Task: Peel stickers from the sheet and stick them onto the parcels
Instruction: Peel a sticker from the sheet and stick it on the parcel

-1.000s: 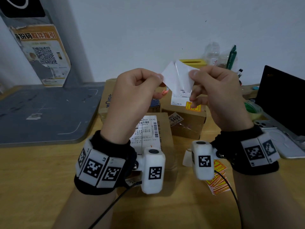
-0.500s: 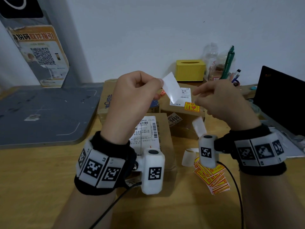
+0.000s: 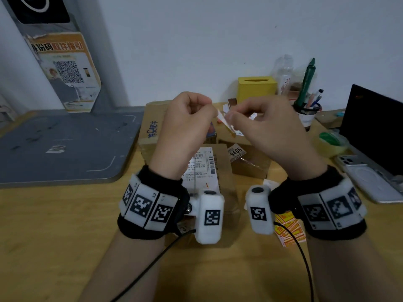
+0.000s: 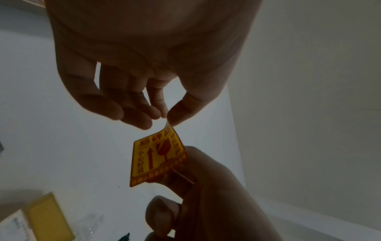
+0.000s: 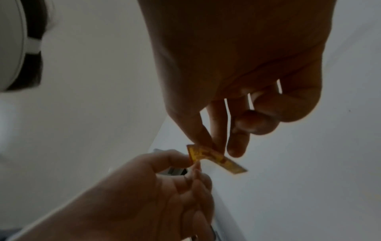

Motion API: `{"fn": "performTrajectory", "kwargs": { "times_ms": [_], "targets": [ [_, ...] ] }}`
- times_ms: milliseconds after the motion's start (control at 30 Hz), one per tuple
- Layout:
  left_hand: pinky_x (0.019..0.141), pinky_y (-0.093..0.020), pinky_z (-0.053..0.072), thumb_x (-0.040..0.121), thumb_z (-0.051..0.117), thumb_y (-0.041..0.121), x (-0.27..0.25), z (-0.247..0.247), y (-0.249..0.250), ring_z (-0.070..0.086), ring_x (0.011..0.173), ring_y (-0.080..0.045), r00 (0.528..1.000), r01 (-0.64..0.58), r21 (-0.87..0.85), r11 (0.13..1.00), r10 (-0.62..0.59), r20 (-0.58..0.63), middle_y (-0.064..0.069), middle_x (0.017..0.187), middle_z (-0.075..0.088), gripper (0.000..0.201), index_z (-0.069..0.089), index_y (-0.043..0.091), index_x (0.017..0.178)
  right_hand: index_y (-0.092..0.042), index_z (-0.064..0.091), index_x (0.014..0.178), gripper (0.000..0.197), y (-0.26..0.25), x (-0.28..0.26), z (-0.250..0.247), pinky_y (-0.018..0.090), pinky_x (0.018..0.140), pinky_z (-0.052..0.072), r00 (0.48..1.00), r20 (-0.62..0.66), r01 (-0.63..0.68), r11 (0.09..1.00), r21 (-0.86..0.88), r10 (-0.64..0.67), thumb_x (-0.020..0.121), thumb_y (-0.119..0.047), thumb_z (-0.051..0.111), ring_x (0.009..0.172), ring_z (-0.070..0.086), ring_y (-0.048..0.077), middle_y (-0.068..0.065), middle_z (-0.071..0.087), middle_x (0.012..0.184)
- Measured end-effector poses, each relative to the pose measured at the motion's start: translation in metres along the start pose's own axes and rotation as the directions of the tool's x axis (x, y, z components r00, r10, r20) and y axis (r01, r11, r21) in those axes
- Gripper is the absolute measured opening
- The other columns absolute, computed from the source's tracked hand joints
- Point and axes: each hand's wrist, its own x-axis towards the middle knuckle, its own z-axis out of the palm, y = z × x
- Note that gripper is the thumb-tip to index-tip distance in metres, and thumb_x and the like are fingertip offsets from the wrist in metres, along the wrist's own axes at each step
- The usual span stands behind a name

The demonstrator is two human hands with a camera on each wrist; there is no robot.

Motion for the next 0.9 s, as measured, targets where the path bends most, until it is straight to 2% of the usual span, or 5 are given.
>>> {"fn": "performTrajectory", "kwargs": {
  "times_ms": [200, 433, 533, 667, 900],
  "targets": [
    [0.054, -0.025, 0.048, 0.089, 0.062, 0.011, -0.015, -0.009, 0.005, 0.059, 0.054, -0.005, 1.0, 0.016, 0.044, 0.999, -0.016, 0.003, 0.002, 0.081, 0.064, 0.01, 0.063, 0.02, 0.092, -0.02, 0.074, 0.075, 0.009, -0.017, -0.013, -0.008, 0.033, 0.062, 0.055, 0.998, 0.0, -0.059, 0.998, 0.003, 0.059, 0.081, -0.027, 0.075, 0.057, 0.061, 0.004, -0.002, 0.076, 0.074],
    [0.056, -0.028, 0.049, 0.091, 0.059, 0.011, -0.046, -0.022, 0.011, 0.067, 0.058, -0.009, 0.995, 0.059, 0.082, 0.995, -0.065, 0.074, 0.002, 0.082, 0.072, 0.01, 0.066, 0.016, 0.097, -0.022, 0.081, 0.077, 0.019, -0.046, -0.047, -0.016, 0.013, 0.046, 0.041, 0.985, 0.149, -0.082, 0.994, -0.075, 0.092, 0.086, -0.038, 0.076, 0.045, 0.059, 0.005, -0.005, 0.07, 0.058],
    [0.058, -0.031, 0.052, 0.09, 0.06, 0.012, -0.058, -0.027, 0.012, 0.069, 0.073, -0.017, 0.993, 0.058, 0.103, 0.993, -0.068, 0.097, -0.003, 0.09, 0.073, 0.012, 0.066, 0.021, 0.087, -0.017, 0.079, 0.079, 0.023, -0.053, -0.059, -0.01, 0.024, 0.053, 0.05, 0.969, 0.212, -0.118, 0.992, -0.055, 0.127, 0.077, -0.038, 0.087, 0.051, 0.06, 0.007, 0.005, 0.074, 0.068],
    [0.062, -0.037, 0.057, 0.089, 0.063, 0.011, -0.071, -0.031, 0.013, 0.071, 0.08, -0.021, 0.988, 0.043, 0.15, 0.988, -0.064, 0.137, -0.006, 0.093, 0.074, 0.015, 0.066, 0.023, 0.081, -0.02, 0.077, 0.072, 0.022, -0.059, -0.069, -0.001, 0.041, 0.065, 0.063, 0.972, 0.16, -0.145, 0.973, -0.182, 0.175, 0.078, -0.04, 0.083, 0.056, 0.07, 0.013, -0.009, 0.069, 0.055],
    [0.064, -0.028, 0.055, 0.093, 0.067, 0.032, -0.082, -0.055, 0.022, 0.069, 0.082, -0.011, 0.988, 0.042, 0.142, 0.989, -0.062, 0.14, 0.006, 0.095, 0.074, 0.008, 0.069, 0.026, 0.088, -0.013, 0.077, 0.071, 0.023, -0.05, -0.069, -0.002, 0.032, 0.057, 0.055, 0.972, 0.099, -0.183, 0.952, -0.244, 0.212, 0.088, -0.029, 0.074, 0.047, 0.058, 0.007, 0.001, 0.063, 0.053]
  ]
}}
